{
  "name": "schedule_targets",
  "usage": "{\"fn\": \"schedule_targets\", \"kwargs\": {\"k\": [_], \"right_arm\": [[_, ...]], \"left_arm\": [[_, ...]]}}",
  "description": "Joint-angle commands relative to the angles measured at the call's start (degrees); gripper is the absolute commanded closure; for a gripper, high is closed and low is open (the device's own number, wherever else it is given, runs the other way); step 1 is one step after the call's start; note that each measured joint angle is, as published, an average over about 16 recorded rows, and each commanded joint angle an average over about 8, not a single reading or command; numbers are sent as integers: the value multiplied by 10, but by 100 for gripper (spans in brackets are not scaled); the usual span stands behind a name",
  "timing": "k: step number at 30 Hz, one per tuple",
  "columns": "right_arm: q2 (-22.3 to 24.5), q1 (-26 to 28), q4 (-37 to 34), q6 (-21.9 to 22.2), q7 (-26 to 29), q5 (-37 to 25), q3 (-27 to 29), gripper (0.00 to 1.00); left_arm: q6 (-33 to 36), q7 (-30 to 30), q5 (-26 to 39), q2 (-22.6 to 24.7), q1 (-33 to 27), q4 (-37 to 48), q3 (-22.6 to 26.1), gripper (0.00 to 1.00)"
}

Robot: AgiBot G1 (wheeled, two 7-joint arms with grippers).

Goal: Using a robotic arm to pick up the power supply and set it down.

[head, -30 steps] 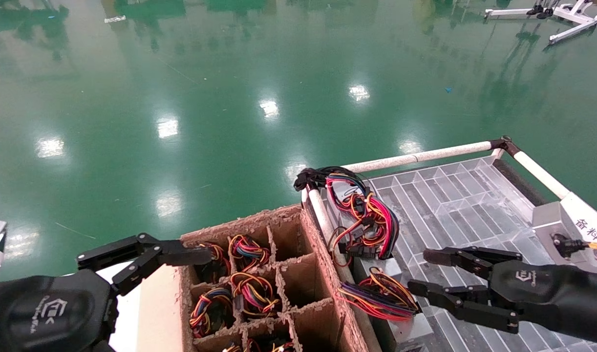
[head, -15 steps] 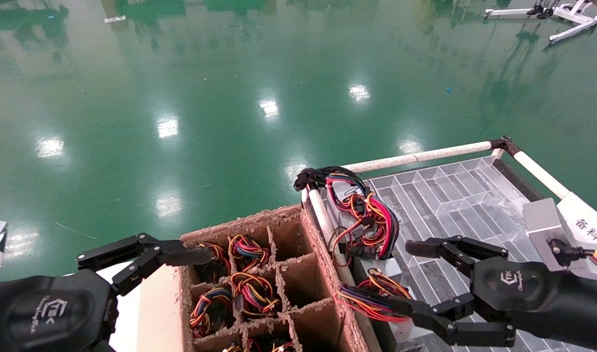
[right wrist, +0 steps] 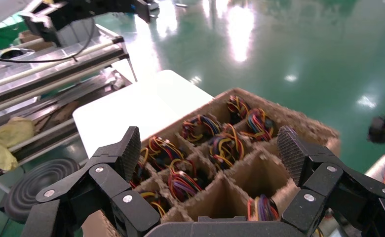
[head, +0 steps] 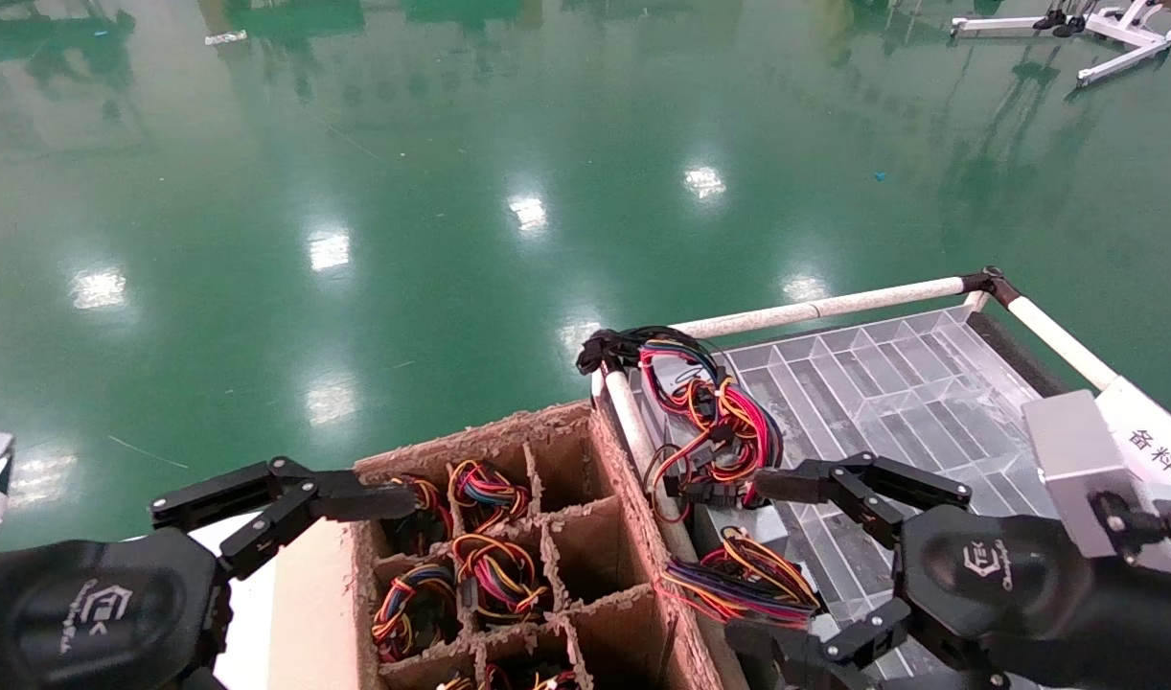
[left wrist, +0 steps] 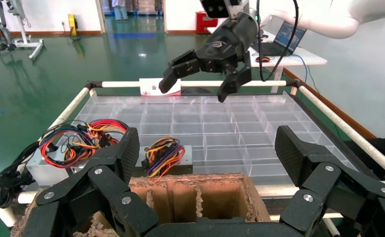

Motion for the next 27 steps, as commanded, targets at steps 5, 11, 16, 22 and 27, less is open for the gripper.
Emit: {"fn": "schedule_targets", "kwargs": {"k": [5,11,16,22,27], "right_arm": [[-5,-2,17,-6,-12,17,1,0],[-9,-3,33,-12,-24,35,3,0],[-13,-4,47,-17,-34,49,4,0],[-17,-6,62,-22,-44,64,5,0],[-18,-6,67,-25,-48,70,6,0]], "left_arm": [[0,0,0,0,0,0,0,0],[0,0,0,0,0,0,0,0],[0,0,0,0,0,0,0,0],[0,0,0,0,0,0,0,0],[0,0,0,0,0,0,1,0]]}}
